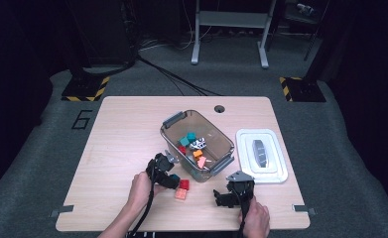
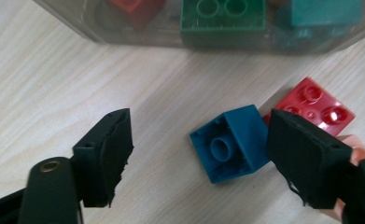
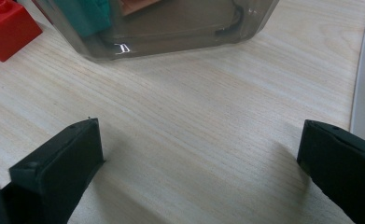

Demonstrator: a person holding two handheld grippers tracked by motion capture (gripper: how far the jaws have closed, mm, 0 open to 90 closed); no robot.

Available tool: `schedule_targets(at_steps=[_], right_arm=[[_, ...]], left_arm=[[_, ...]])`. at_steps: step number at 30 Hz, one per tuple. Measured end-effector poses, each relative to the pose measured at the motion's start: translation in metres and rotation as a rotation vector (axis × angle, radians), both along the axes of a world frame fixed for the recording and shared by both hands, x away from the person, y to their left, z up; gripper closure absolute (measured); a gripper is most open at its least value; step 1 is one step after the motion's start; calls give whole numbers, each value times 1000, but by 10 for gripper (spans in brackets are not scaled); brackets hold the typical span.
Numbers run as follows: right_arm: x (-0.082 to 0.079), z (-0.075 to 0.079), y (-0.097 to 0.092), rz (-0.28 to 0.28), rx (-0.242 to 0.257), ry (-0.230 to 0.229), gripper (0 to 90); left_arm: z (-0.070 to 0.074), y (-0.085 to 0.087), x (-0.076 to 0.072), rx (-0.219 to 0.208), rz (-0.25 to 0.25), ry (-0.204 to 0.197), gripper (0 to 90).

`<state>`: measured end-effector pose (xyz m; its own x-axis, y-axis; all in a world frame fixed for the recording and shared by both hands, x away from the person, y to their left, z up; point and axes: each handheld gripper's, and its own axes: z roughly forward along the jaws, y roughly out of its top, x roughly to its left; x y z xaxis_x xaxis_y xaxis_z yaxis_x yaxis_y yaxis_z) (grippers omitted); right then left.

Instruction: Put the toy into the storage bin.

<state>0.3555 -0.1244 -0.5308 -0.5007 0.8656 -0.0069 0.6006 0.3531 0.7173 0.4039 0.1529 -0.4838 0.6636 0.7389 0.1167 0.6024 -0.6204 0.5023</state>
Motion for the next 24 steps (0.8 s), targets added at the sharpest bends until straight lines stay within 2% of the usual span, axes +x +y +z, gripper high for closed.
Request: schedule_targets(at_steps=[7,12,19,24], right_arm=[[0,0,0,0,-1,0,0],[0,0,0,0,-1,0,0],[0,0,0,0,0,0,0],[0,0,0,0,0,0,0]], left_arm=[[-1,25,5,23,55,9,298],[2,40,5,-17,106,0,288],[1,23,4,-57,108,-35,250],[-6,17,7,-55,131,-48,246]])
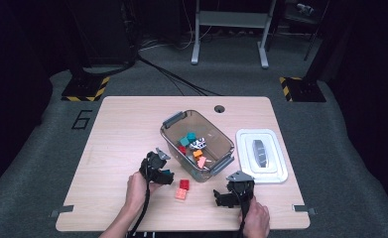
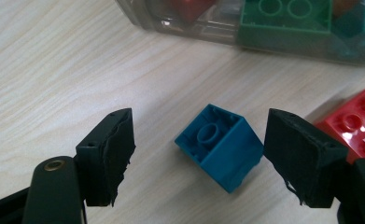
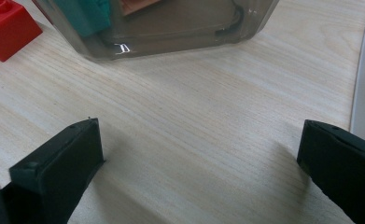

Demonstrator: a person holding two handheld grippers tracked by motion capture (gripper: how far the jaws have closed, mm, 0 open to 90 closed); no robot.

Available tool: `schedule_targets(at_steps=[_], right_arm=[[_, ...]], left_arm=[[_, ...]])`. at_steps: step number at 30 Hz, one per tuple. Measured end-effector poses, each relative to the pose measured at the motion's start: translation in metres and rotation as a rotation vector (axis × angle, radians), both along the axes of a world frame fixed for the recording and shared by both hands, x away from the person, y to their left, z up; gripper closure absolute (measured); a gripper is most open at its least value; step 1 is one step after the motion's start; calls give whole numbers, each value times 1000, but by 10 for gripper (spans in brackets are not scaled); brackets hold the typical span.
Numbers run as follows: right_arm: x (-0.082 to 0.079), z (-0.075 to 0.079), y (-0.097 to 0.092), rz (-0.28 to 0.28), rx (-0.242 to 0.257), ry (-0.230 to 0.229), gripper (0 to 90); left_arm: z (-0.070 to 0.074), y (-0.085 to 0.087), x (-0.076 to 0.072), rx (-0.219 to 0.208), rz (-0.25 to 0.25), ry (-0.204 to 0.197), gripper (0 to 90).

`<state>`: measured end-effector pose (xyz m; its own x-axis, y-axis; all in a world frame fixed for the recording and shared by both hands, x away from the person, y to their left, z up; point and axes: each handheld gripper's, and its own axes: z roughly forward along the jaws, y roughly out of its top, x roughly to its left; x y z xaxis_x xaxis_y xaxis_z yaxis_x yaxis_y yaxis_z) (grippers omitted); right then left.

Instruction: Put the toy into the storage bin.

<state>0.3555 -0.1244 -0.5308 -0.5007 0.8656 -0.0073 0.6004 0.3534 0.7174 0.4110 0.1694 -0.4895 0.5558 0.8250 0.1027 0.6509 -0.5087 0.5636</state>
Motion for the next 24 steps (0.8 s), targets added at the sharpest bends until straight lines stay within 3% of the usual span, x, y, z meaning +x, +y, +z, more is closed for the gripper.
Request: schedule_targets(at_steps=[6,13,17,24], right_arm=[[0,0,0,0,0,0,0],[0,0,0,0,0,0,0],[0,0,0,0,-1,0,0],[0,0,0,0,0,0,0]], left_arm=[[-3,9,0,33,17,7,248],[-3,33,-3,58,57,12,251],[-1,41,-2,20,80,0,250],[-3,27,0,-83,79,23,154]])
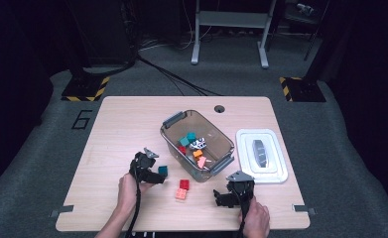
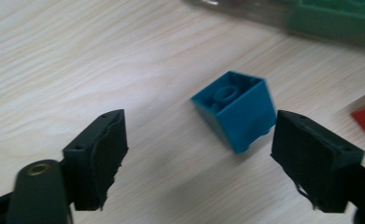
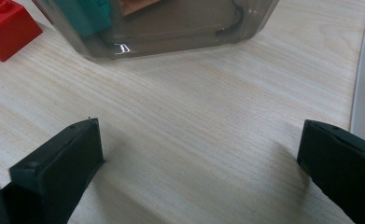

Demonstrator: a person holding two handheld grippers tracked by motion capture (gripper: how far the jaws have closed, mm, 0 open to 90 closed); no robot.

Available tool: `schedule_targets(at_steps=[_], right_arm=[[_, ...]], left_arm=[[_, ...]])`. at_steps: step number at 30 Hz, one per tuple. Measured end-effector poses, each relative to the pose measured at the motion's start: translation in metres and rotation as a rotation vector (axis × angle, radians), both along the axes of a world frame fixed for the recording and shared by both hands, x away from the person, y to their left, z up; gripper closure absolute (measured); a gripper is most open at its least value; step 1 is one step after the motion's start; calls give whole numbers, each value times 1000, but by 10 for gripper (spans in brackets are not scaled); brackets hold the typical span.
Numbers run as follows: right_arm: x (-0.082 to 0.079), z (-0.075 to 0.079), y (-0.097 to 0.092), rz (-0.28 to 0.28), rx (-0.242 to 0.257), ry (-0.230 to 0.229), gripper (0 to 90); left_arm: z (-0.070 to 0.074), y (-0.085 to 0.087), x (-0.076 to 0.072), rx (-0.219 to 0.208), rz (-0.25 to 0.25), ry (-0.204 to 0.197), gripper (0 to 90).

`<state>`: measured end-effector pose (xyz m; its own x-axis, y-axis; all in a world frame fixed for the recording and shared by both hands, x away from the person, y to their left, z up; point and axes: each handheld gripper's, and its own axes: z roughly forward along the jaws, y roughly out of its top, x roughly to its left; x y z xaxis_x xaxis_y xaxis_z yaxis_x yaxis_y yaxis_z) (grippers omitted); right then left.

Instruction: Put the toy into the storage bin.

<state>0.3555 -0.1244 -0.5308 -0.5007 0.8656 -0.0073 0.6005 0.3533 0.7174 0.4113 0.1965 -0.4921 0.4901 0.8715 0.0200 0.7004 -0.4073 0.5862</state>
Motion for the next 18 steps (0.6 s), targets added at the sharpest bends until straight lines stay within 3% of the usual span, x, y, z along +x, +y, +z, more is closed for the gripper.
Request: schedule_targets(at_steps=[6,9,16,18], right_arm=[[0,0,0,0,0,0,0],[0,0,0,0,0,0,0],[0,0,0,0,0,0,0],[0,0,0,0,0,0,0]], left_arm=[[-2,-9,7,-56,3,9,124],[-5,-11,10,-59,7,12,167],[-7,-5,9,-58,-3,30,387],[-8,-2,7,-58,-11,35,411]])
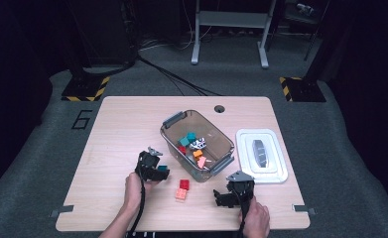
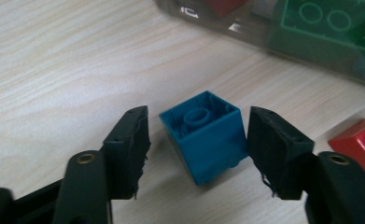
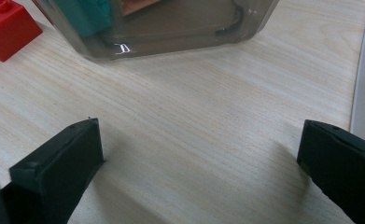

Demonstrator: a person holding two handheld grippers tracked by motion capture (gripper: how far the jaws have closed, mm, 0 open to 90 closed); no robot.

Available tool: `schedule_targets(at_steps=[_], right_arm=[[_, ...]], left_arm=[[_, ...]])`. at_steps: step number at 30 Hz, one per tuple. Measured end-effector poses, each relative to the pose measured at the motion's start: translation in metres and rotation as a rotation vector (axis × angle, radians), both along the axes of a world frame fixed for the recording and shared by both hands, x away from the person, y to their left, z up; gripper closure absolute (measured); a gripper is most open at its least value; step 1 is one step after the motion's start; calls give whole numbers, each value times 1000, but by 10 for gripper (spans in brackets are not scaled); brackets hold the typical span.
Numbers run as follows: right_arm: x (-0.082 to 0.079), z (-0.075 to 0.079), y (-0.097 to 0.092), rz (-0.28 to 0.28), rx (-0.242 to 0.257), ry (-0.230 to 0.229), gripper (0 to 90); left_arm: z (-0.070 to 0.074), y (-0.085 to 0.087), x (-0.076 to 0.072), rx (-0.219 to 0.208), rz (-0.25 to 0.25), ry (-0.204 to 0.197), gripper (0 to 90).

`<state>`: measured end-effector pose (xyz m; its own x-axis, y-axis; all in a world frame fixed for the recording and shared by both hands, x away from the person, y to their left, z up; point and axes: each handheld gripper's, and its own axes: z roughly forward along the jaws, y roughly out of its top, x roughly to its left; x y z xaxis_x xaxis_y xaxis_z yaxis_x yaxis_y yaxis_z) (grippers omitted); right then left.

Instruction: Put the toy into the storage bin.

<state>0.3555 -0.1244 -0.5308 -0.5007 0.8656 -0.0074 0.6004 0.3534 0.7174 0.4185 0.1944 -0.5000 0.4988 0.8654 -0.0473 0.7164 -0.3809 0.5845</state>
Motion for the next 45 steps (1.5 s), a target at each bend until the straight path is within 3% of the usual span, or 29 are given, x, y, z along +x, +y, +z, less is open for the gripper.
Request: schedule_targets(at_steps=[7,12,15,21,26,31,35,45], right_arm=[[0,0,0,0,0,0,0],[0,0,0,0,0,0,0],[0,0,0,0,0,0,0],[0,0,0,0,0,0,0],[0,0,0,0,0,0,0],[0,0,0,0,0,0,0],[0,0,0,0,0,0,0],[0,0,0,0,2,2,0]], left_arm=[[-2,12,-2,-6,9,0,499],[1,14,-1,-9,-6,-11,397],[2,10,2,2,-11,-22,385],[3,5,9,18,-20,-31,439],[1,2,10,23,-55,-19,578],[3,1,7,24,-67,-32,587],[11,5,7,22,-74,-38,588],[46,17,7,17,-83,-75,589]])
